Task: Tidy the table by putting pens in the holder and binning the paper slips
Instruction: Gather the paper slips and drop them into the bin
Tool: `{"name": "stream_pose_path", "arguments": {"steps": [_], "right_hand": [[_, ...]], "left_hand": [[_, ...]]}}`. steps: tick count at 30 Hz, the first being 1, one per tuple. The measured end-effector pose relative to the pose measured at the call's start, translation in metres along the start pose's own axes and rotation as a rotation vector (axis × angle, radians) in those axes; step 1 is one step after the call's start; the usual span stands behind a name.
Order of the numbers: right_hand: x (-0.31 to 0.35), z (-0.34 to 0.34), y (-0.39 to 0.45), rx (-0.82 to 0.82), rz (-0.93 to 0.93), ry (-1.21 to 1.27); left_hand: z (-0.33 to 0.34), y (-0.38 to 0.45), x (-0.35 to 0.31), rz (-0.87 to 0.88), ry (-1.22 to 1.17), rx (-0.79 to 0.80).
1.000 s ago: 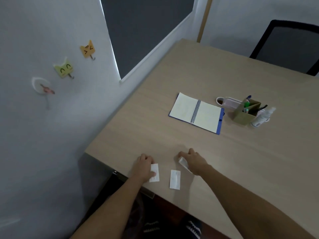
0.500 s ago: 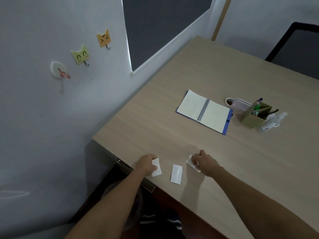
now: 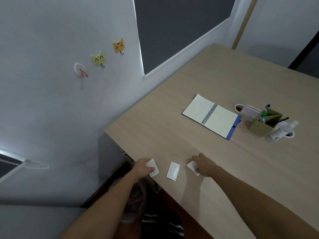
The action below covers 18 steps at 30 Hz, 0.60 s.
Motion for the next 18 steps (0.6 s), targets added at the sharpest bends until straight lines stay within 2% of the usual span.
{"name": "stream_pose_path", "arguments": {"steps": [5,7,9,12,16,18], "right_hand": [[0.023,-0.006,-0.008,-0.111,-0.065,0.473],[0.041,0.001,-0.006,-0.077,-0.119,0.555],[0.059,0.016,0.0,-0.008,-0.141,0.459],[0.075,0.033,0.007,-0.057,-0.067,0.404],[0.088,0.025,0.014,-0.047,0.073,0.115],[0.094,0.019,0.015,-0.003,0.081,0.067]], "left_hand": [[0.0,-0.02,0.005,-0.009,-0.109,-0.051],[-0.001,-0.028,0.013,-0.021,-0.132,-0.073],[-0.001,-0.038,0.024,-0.051,-0.139,-0.077],[-0.004,-0.051,0.042,-0.084,-0.132,-0.099],[-0.014,-0.063,0.066,-0.116,-0.184,-0.132],[-0.018,-0.064,0.083,-0.134,-0.249,-0.148]]}}
Point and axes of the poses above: each hand's wrist, its own y-axis towards the middle knuckle, its own z-axis out of the palm, x = y × z, the point moved 1 cm from there along y, towards the middle knuckle, and after that the axes turned 12 degrees about x, right-handed, at the moved point
